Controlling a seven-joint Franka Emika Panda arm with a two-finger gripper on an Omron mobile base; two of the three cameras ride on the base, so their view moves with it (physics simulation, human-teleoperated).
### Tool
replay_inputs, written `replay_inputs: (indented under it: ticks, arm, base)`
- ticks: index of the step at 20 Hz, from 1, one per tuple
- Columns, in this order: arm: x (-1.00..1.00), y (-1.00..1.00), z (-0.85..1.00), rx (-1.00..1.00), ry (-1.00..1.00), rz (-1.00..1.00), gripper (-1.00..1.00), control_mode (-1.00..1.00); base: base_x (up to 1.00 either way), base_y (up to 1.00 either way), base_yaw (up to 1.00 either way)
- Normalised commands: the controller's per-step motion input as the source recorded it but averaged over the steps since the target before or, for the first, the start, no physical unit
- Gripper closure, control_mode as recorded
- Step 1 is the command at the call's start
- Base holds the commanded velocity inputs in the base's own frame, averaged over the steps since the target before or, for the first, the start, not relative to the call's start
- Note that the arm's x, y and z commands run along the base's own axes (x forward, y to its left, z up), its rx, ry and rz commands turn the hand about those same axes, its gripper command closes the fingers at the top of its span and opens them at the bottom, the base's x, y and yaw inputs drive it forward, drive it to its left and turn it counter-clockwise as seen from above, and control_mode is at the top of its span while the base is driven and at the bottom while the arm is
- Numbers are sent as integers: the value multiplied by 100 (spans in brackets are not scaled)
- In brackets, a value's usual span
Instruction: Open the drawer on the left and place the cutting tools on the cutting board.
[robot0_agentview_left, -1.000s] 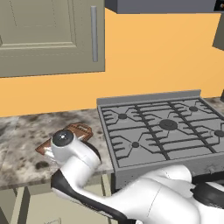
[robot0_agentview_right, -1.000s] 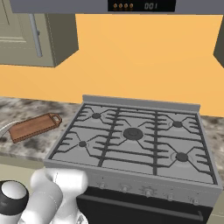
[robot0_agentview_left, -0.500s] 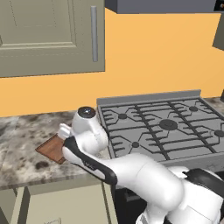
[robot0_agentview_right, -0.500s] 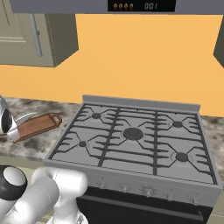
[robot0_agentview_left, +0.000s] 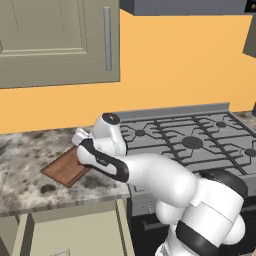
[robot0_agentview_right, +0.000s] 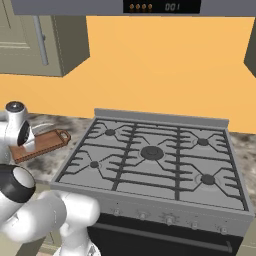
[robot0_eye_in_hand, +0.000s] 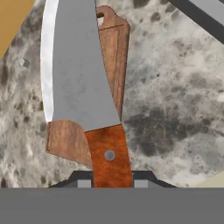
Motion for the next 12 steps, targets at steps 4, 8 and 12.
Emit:
replay_inputs:
  ticks: [4,8,12]
  arm:
    - [35,21,0,0,0,-4,100,-100]
    - [36,30,0,0,1,-5,100,-100]
    - [24,26,-1,-1,3,-5,100,-100]
  base:
    - [0,0,0]
    - [0,0,0]
    - [0,0,0]
